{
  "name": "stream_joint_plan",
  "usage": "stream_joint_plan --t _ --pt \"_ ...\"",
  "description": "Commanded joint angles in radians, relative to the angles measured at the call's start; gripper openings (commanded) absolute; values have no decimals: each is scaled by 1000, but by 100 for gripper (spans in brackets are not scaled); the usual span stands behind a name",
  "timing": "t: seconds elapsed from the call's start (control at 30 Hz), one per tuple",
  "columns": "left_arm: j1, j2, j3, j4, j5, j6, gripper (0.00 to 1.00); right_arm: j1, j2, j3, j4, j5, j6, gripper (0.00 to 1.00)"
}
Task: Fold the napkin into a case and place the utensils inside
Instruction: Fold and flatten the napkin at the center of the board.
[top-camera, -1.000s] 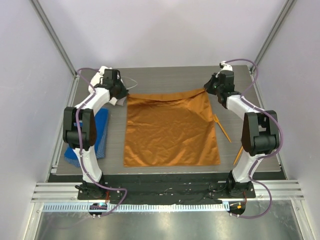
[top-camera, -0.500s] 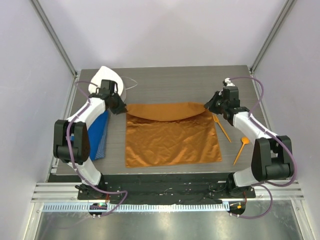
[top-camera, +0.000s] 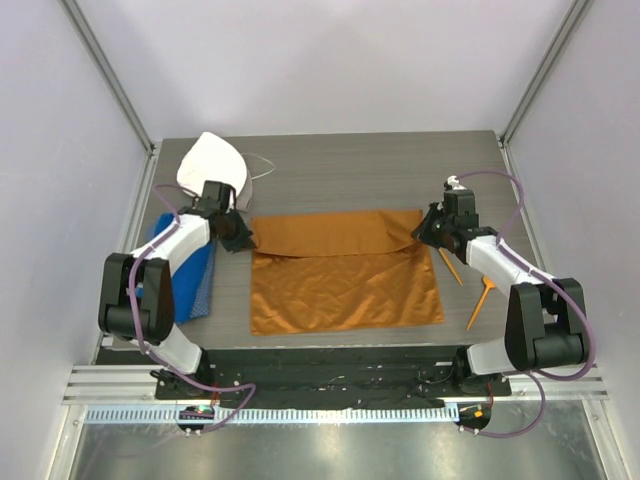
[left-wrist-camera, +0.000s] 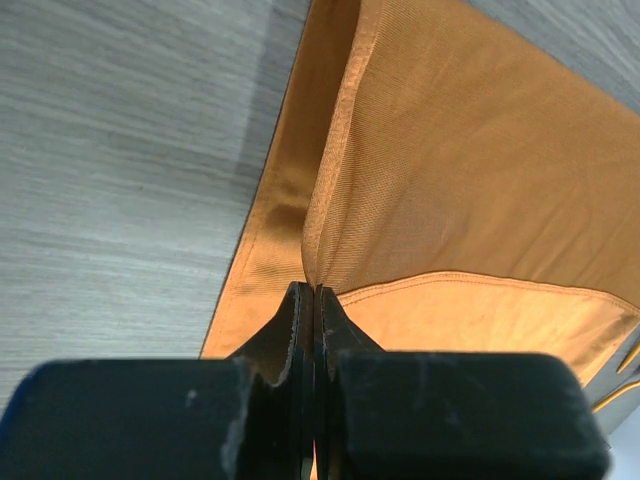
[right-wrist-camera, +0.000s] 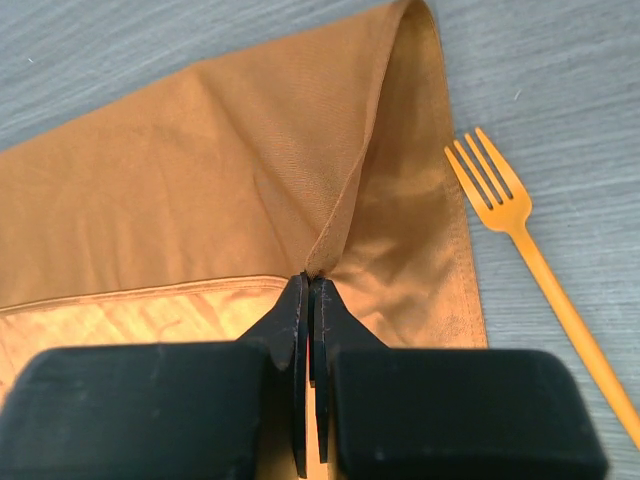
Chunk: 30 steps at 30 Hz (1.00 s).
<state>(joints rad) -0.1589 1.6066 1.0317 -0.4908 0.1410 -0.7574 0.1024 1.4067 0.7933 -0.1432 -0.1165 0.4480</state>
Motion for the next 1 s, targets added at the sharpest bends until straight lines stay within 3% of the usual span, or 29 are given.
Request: stream_joint_plan --t 0.0,0.33,0.5,0.6,0.83,0.97 --pt "-4 -79 -36 6 -7 12 0 -3 -80 -25 10 6 -5 1" --pt "-8 -187 -111 -31 37 17 0 -1 -212 -86 -96 51 41 1" --pt "-16 -261 -226 3 43 -57 0 -1 -275 -187 -104 91 106 1" --pt "-27 -197 -268 109 74 -106 0 -3 -255 -241 -29 35 138 1" --pt "-45 -41 -252 147 -35 -141 0 -7 -147 -266 57 75 143 1" --pt "-45 25 -210 127 -78 -154 0 -10 -10 -232 114 89 112 1"
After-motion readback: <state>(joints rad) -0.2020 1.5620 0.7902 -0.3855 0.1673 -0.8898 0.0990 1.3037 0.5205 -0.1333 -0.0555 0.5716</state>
